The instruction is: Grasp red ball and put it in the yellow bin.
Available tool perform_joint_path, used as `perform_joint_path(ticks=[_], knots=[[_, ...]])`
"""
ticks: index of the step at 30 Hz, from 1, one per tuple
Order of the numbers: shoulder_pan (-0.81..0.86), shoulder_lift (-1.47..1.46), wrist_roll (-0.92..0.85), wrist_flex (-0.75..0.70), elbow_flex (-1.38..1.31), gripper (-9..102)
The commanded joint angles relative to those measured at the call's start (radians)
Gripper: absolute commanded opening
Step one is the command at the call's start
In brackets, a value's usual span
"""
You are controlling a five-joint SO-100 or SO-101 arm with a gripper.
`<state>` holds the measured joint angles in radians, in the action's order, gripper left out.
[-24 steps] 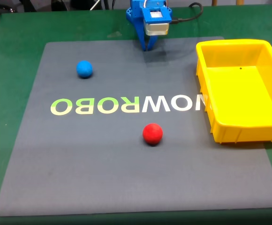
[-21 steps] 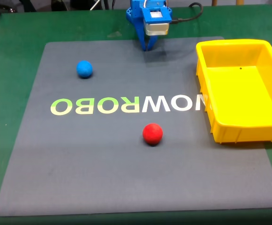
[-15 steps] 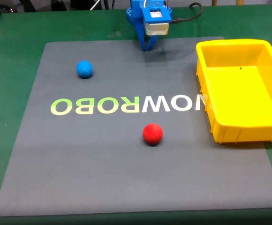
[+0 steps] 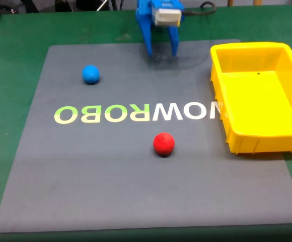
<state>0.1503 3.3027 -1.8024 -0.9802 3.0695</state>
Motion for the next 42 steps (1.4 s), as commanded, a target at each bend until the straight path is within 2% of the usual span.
perform_joint_path(ticks=[1,5,11,19,42], knots=[[0.043,-0.121,-0.061,0.241,-0.055,44],[0.015,-0.430,-0.003,0.311,-0.307,45],[0.015,-0.962,0.014,0.503,-0.673,44],[0.025,-1.520,0.023,0.551,-1.143,43],[-0.051,-2.296,0.115,0.563,-1.852,40]])
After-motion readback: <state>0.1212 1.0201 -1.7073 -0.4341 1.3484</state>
